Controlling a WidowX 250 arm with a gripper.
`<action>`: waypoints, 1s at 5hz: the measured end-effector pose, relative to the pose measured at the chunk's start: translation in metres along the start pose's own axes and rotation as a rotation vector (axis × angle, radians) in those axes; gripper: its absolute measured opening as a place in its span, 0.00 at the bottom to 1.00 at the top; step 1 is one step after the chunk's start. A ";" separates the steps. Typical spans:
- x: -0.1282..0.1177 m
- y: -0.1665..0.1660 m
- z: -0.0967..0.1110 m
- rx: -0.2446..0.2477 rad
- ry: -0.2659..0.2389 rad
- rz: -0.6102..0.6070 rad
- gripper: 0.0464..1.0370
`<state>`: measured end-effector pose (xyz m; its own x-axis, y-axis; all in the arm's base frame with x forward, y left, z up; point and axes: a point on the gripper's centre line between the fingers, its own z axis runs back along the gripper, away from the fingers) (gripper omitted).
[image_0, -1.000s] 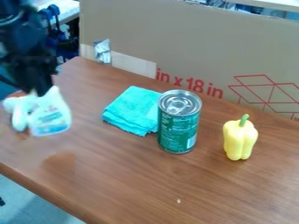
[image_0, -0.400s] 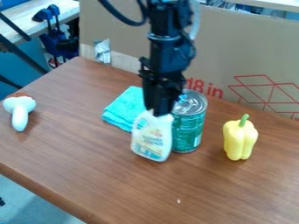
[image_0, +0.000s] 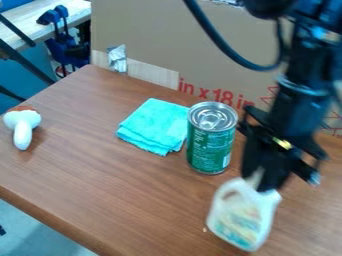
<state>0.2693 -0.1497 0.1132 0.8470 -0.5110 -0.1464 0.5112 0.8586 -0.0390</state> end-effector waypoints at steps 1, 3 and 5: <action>0.002 -0.018 -0.002 0.010 -0.010 -0.026 0.34; 0.003 -0.021 -0.008 0.078 -0.009 -0.072 0.34; -0.014 -0.016 -0.012 0.186 -0.172 -0.189 0.34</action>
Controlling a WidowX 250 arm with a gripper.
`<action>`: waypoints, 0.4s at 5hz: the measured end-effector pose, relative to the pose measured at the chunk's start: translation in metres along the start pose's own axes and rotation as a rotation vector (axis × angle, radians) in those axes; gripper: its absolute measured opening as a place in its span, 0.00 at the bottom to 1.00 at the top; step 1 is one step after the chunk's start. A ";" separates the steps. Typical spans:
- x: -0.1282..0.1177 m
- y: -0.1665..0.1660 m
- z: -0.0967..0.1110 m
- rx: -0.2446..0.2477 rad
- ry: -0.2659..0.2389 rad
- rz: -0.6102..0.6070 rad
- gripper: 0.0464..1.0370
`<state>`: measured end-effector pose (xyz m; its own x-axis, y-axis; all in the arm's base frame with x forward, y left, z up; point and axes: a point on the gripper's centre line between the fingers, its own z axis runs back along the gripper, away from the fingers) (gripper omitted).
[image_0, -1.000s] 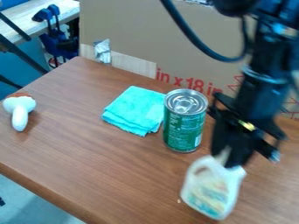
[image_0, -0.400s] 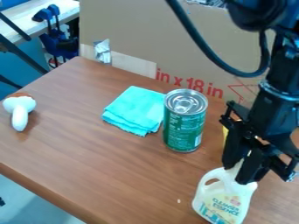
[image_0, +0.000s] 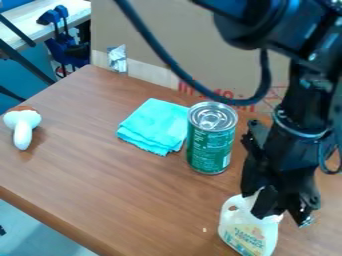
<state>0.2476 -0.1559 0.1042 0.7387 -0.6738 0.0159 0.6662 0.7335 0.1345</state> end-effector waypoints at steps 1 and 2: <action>-0.013 0.004 -0.003 -0.019 -0.084 0.083 0.40; -0.026 0.004 -0.008 -0.080 -0.098 0.200 0.72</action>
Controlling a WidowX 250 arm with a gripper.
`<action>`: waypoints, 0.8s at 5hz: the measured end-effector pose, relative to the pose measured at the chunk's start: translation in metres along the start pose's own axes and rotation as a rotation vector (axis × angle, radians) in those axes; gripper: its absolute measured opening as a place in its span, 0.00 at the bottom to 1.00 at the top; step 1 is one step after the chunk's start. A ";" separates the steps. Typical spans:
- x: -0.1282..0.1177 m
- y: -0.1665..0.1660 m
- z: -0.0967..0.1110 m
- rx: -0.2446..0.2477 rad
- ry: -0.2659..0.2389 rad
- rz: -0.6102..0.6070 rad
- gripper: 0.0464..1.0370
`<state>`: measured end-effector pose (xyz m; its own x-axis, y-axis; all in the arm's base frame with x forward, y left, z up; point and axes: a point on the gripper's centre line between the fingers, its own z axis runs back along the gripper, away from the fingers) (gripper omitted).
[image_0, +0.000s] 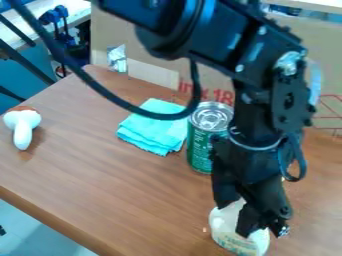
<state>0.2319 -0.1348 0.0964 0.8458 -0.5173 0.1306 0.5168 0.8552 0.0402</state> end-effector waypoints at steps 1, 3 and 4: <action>0.000 0.008 0.009 -0.017 -0.053 0.084 0.96; -0.012 0.016 0.038 -0.003 -0.034 0.147 0.97; -0.021 0.014 0.048 -0.009 0.045 0.192 0.96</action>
